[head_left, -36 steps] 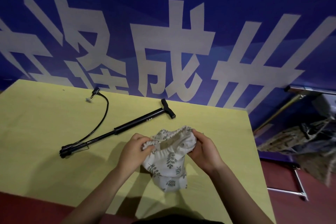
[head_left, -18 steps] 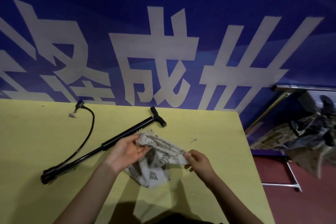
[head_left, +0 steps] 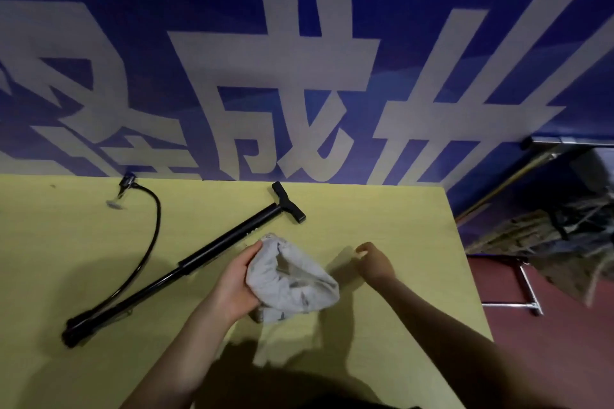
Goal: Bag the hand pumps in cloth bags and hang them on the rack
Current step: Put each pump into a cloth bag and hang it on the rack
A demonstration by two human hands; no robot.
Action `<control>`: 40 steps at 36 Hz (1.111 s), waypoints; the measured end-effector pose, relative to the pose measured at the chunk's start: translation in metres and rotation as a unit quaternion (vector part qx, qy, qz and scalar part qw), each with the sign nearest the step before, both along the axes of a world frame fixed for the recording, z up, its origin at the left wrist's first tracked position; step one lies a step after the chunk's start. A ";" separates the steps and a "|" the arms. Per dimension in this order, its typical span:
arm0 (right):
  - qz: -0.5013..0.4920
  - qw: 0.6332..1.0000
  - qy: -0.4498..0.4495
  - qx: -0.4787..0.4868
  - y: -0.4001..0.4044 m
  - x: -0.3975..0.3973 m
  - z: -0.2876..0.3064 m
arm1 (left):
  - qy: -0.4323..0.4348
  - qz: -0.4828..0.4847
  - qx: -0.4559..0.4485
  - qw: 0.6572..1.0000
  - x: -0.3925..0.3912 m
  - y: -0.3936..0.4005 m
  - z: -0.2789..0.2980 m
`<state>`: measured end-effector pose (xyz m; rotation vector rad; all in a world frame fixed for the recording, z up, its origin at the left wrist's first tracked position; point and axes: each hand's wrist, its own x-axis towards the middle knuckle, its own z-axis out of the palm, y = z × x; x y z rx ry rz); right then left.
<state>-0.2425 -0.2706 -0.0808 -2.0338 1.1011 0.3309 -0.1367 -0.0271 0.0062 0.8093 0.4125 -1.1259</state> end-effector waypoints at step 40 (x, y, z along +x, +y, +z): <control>0.057 0.912 -0.331 0.235 0.101 -0.044 0.067 | -0.066 -0.062 0.051 0.995 -0.053 -0.015 0.026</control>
